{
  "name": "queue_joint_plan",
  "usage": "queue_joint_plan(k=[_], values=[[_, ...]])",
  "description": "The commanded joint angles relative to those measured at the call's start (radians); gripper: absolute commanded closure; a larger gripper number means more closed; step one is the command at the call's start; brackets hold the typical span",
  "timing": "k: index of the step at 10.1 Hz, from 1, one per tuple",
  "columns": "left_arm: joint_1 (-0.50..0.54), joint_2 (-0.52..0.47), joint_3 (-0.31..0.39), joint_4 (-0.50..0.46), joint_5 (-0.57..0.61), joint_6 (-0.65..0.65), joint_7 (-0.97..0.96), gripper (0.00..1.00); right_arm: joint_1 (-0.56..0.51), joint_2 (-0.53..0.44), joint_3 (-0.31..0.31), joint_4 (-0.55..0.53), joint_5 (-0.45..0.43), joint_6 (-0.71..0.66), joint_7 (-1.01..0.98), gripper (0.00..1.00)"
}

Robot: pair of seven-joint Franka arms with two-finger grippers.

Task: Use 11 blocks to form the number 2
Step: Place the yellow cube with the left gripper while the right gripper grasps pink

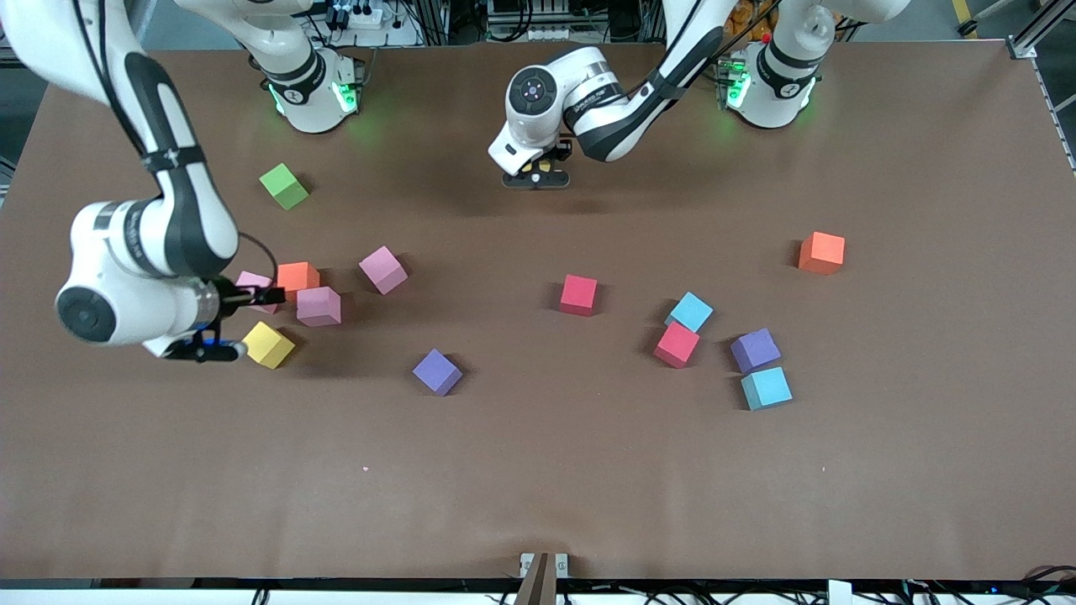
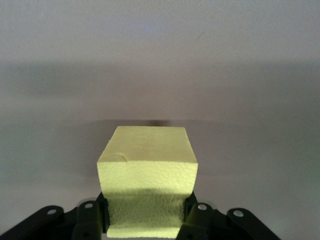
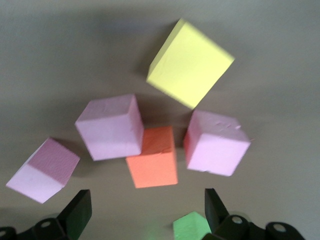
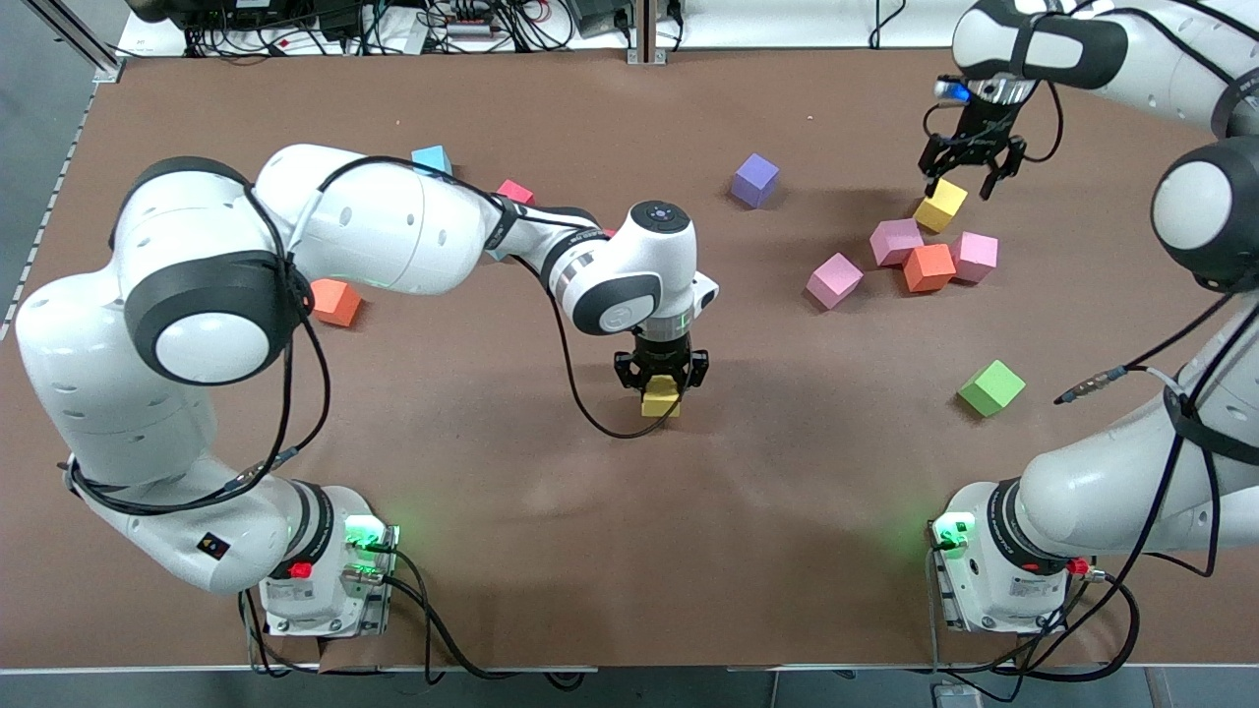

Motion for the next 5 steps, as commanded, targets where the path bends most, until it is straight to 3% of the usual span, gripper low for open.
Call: queue_joint_plan(k=[1,3,5], values=[[-0.031,0.054,0.033,0.062,-0.019,-0.014,-0.111,0.98,0.002,-0.081,0.000,-0.168,0.021,0.166,-0.057,0.00],[-0.039,0.058,0.050,0.064,-0.002,-0.013,-0.101,0.96,0.026,-0.072,0.000,-0.231,0.021,0.298,-0.058,0.00],[-0.041,0.064,0.050,0.070,0.056,-0.013,-0.076,0.92,0.043,-0.062,0.002,-0.231,0.021,0.330,-0.058,0.00]])
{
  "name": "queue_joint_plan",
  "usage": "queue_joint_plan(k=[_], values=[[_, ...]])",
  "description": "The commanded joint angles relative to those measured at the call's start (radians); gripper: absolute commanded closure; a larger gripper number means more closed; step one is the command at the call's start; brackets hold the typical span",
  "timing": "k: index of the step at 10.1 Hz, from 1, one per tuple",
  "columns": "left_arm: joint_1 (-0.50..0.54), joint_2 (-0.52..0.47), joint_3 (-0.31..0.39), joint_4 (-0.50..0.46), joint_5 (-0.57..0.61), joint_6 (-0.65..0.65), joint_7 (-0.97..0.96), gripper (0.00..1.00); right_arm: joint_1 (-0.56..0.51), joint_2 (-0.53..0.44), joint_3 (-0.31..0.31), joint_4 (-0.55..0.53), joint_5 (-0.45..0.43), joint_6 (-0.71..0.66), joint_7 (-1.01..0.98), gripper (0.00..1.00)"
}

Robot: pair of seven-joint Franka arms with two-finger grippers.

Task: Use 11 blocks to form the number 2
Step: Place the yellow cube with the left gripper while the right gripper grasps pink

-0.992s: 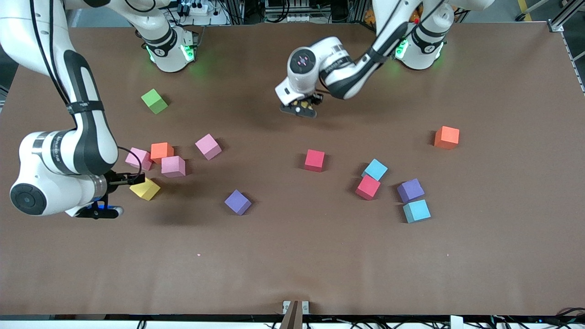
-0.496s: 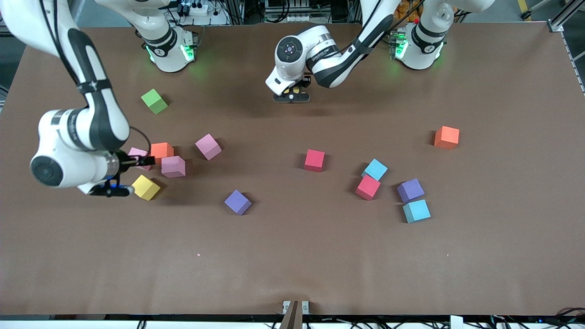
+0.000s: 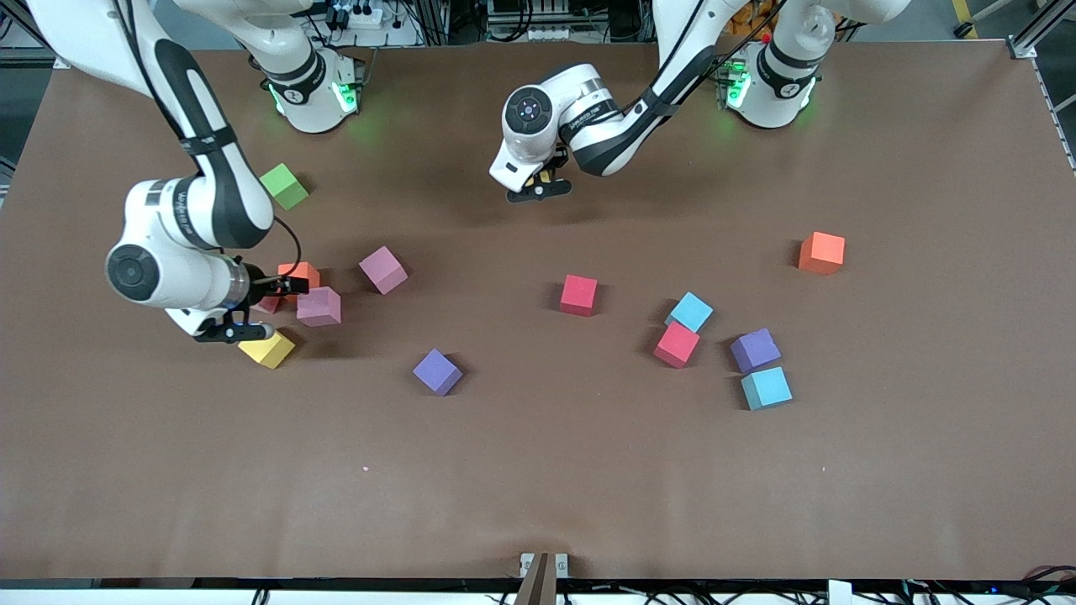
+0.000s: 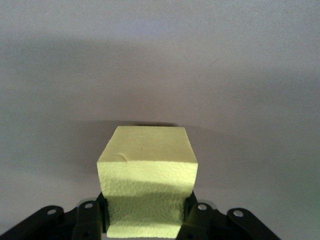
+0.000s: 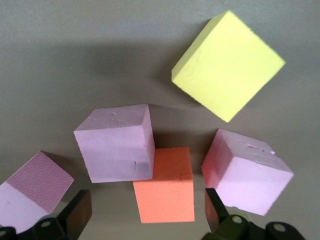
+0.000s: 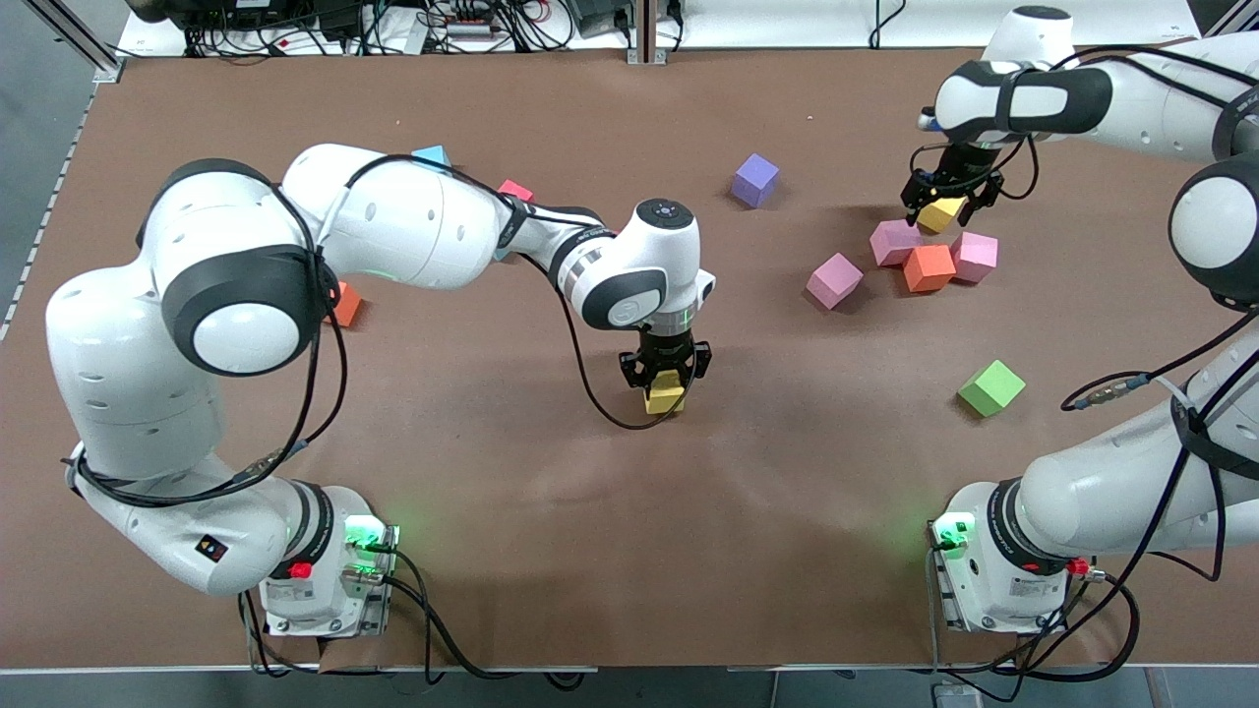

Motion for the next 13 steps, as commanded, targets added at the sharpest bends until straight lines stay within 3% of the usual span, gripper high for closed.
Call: queue_joint_plan(k=[1,4,6,7,8,13], values=[[-0.021,0.013,0.010,0.023,0.039,-0.013,0.036,0.92,0.043,-0.013,-0.002,-0.016,0.016,0.045,-0.011,0.00],[-0.032,0.028,0.010,0.023,0.075,-0.013,0.108,0.90,0.055,0.022,-0.002,-0.017,0.015,0.115,-0.012,0.00],[-0.038,0.040,0.010,0.021,0.091,-0.011,0.110,0.77,0.063,0.037,-0.002,-0.017,0.015,0.141,-0.012,0.00],[-0.038,0.041,0.010,0.023,0.094,-0.013,0.108,0.35,0.061,0.050,-0.002,-0.017,0.015,0.152,-0.012,0.00],[-0.037,0.031,0.010,0.023,0.094,-0.016,0.101,0.00,0.061,0.063,-0.002,-0.017,0.015,0.163,-0.011,0.00],[0.041,-0.163,0.002,0.026,0.080,-0.173,0.091,0.00,0.060,0.111,-0.002,-0.029,0.036,0.168,0.005,0.00]])
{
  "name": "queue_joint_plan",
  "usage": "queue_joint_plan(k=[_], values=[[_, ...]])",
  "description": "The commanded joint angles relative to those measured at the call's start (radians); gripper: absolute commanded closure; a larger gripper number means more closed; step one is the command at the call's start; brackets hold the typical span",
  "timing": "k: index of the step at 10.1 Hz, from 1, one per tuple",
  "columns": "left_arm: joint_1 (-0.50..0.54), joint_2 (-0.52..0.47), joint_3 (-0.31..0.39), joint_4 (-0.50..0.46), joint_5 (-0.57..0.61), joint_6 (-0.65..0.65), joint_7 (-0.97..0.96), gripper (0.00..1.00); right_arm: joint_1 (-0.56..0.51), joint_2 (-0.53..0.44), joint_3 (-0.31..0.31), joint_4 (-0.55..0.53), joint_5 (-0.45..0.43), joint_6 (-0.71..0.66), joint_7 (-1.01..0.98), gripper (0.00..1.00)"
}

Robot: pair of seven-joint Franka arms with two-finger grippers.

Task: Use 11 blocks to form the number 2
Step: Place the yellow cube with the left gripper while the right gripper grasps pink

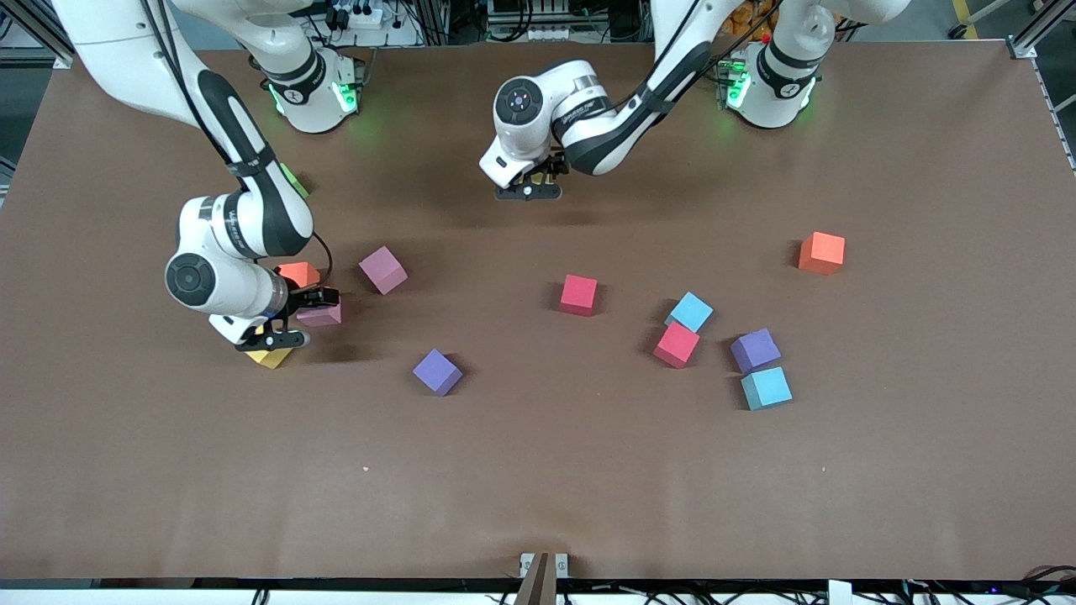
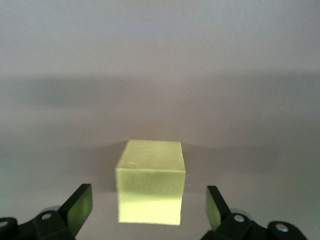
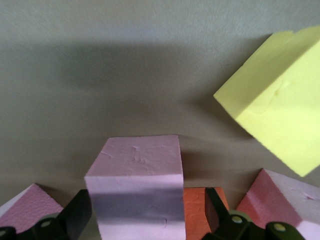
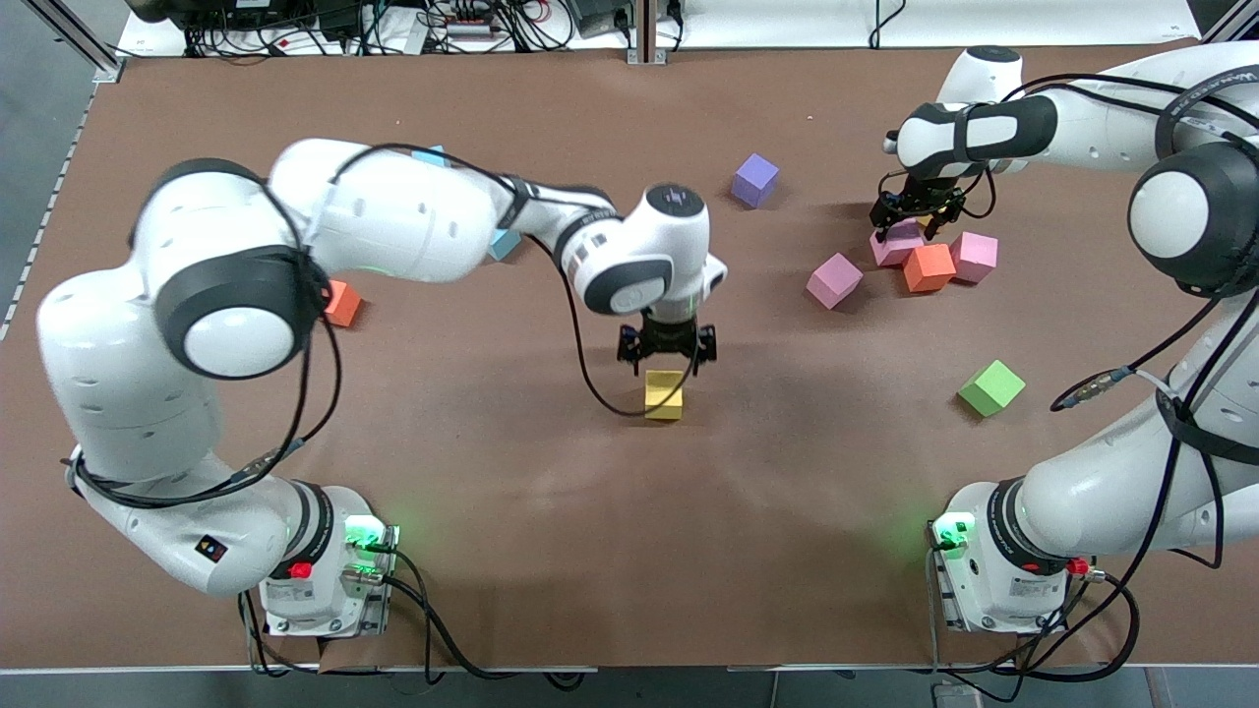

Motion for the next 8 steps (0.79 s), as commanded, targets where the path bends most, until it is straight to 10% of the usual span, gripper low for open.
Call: queue_joint_plan(k=[1,2,3,4,8], values=[[0.067,-0.148,-0.011,-0.021,0.005,-0.134,-0.009,0.00,0.005,0.008,-0.003,-0.017,0.032,0.013,0.004,0.00],[0.105,-0.194,-0.016,-0.021,0.005,-0.183,-0.009,0.00,0.004,0.012,-0.003,-0.017,0.032,0.013,0.004,0.00],[0.174,-0.221,-0.016,-0.013,0.005,-0.208,-0.004,0.00,0.001,0.012,-0.003,-0.017,0.032,0.017,0.004,0.28],[0.231,-0.221,-0.016,0.014,0.005,-0.215,-0.003,0.00,-0.001,0.011,-0.003,-0.017,0.034,0.017,0.006,0.80],[0.441,-0.207,-0.009,0.070,0.020,-0.227,0.016,0.00,0.010,-0.067,-0.001,-0.017,0.038,-0.041,-0.002,0.94]])
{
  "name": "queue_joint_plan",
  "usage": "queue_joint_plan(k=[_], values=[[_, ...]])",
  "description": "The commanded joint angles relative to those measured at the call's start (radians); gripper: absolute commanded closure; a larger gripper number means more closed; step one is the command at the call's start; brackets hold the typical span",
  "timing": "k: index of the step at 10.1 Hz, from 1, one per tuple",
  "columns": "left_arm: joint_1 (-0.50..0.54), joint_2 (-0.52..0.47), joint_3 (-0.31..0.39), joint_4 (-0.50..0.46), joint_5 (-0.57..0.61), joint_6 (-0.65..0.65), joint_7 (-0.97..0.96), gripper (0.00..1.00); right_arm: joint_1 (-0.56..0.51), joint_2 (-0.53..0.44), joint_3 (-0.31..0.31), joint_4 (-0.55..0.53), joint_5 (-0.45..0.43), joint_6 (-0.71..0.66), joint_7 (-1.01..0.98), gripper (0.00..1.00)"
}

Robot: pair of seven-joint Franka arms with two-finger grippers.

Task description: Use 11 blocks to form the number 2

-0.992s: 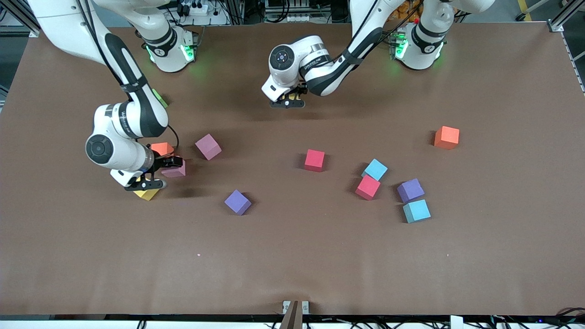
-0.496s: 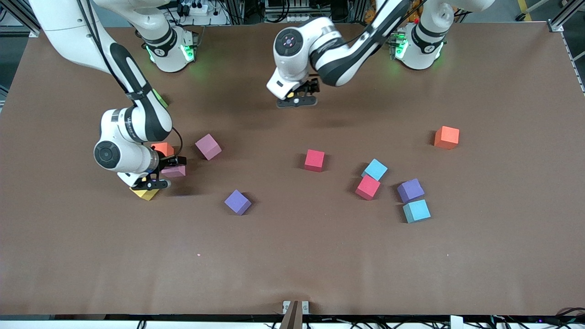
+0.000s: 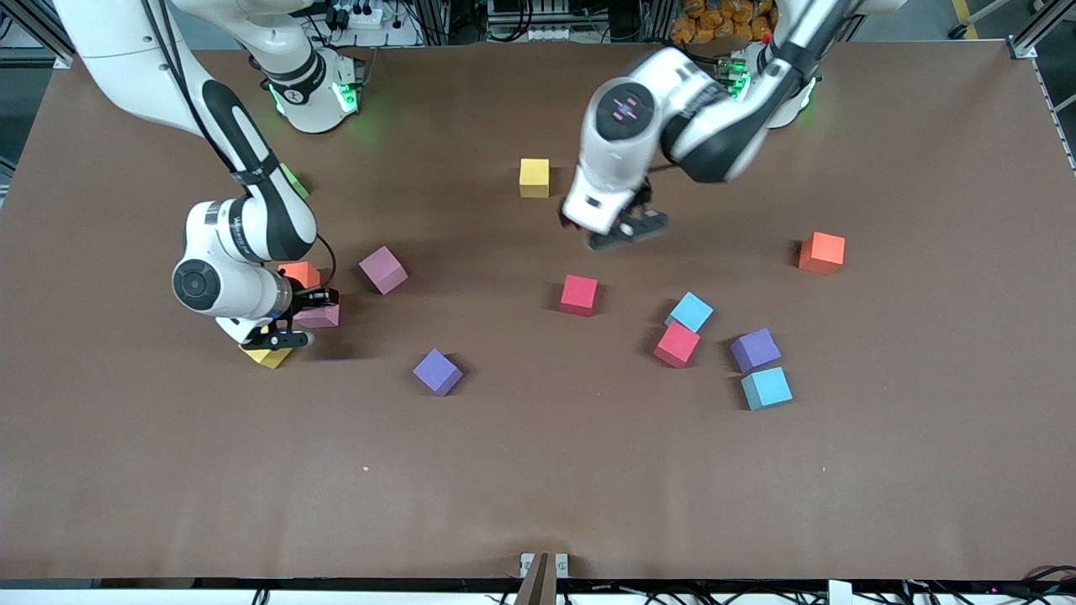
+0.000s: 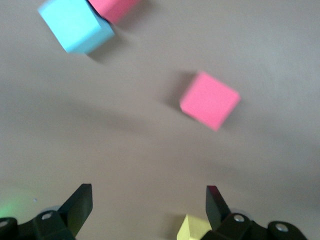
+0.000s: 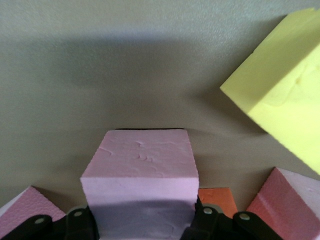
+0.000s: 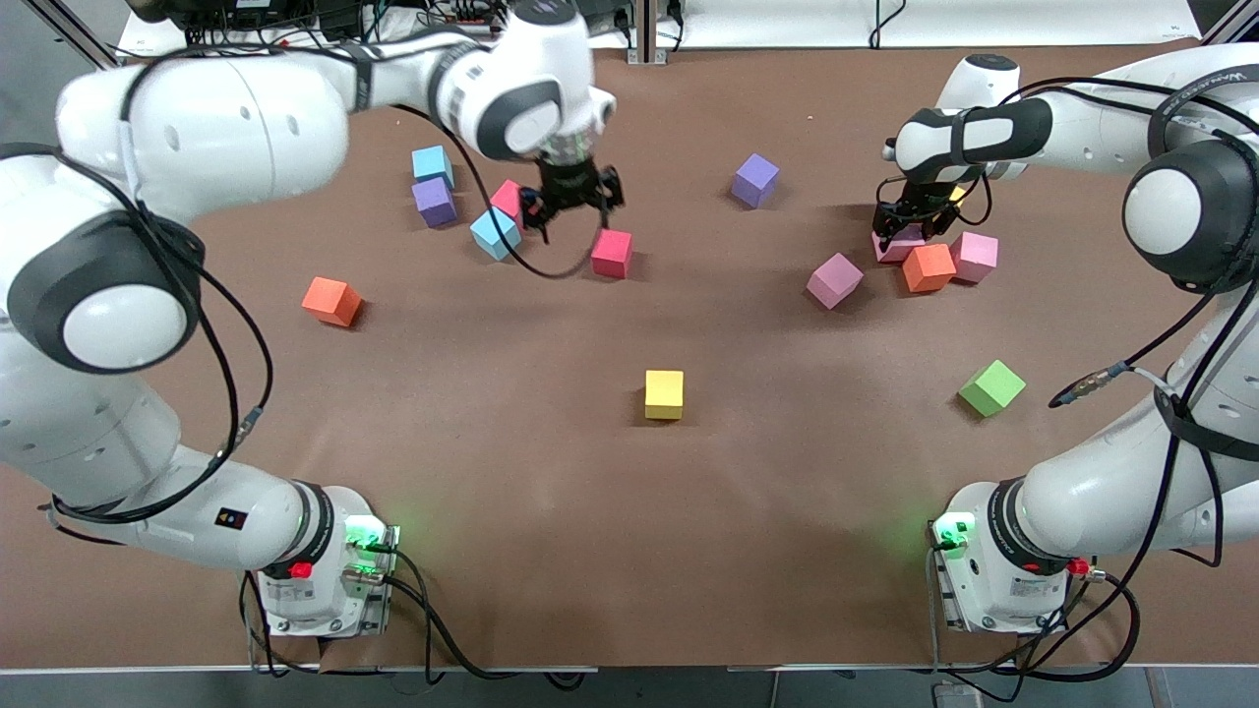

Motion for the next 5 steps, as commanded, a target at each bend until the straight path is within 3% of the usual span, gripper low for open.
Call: queue_joint_plan(k=[1,3,5], values=[[0.080,0.025,-0.015,0.060,0.014,-0.036,0.000,0.00,0.029,-0.132,0.002,-0.012,0.014,-0.108,-0.010,0.94],[0.078,0.073,-0.013,0.132,0.031,-0.047,-0.157,0.00,0.143,-0.245,0.002,-0.013,0.014,-0.216,-0.014,0.94],[0.098,0.093,-0.001,0.182,0.038,-0.049,-0.167,0.00,0.314,-0.300,0.000,-0.010,0.012,-0.253,-0.015,0.94]])
